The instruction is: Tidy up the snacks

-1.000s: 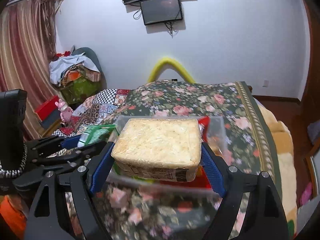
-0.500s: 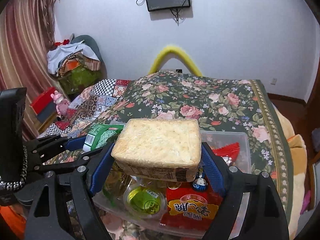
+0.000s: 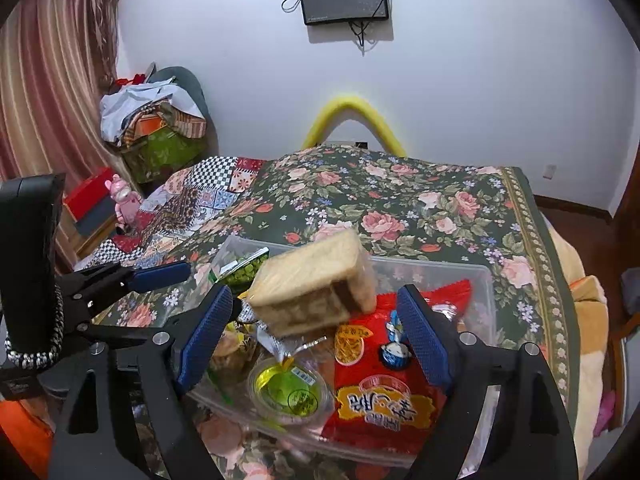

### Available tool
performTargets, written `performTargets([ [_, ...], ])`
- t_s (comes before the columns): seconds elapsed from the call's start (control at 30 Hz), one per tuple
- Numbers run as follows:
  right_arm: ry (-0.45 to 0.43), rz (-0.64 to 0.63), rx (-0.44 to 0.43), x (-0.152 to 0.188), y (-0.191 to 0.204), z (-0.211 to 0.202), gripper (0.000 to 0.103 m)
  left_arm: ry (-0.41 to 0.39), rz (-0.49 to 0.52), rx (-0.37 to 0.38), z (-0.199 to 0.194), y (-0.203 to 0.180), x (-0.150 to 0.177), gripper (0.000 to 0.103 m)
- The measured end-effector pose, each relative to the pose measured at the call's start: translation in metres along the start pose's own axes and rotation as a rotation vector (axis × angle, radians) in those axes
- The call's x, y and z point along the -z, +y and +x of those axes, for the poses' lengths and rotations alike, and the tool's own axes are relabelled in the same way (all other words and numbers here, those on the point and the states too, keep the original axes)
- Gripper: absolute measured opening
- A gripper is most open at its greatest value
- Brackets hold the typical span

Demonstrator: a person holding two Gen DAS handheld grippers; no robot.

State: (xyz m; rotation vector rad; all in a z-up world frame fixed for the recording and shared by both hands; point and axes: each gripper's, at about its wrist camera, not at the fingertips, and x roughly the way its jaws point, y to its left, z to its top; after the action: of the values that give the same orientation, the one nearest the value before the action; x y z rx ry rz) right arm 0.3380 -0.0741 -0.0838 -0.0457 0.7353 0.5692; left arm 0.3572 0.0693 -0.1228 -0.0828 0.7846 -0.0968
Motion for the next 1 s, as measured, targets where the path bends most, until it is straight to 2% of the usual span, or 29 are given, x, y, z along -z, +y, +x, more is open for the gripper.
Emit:
performTargets([
  [0.33, -0.099, 0.003, 0.037, 0.010, 0.008, -0.076, 0.082, -0.141, -0.030, 0.007, -0.095, -0.009, 0.009, 0.066],
  [0.6, -0.253, 0.011, 0.075, 0.017, 0.022, -0.168, 0.082, -0.332, -0.014, 0.001, -0.201, -0.038, 0.028, 0.066],
  [0.77, -0.321, 0.007, 0.074, 0.031, 0.035, -0.210, 0.083, -0.417, 0.015, 0.005, -0.248, -0.059, 0.043, 0.071],
  [0.93, -0.359, -0.001, 0.086, 0.042, 0.045, -0.232, 0.090, -0.457, 0.038, 0.004, -0.274, -0.075, 0.057, 0.079],
  [1.0, -0.368, -0.003, 0.094, 0.046, 0.048, -0.237, 0.096, -0.463, 0.036, 0.004, -0.279, -0.077, 0.061, 0.082],
])
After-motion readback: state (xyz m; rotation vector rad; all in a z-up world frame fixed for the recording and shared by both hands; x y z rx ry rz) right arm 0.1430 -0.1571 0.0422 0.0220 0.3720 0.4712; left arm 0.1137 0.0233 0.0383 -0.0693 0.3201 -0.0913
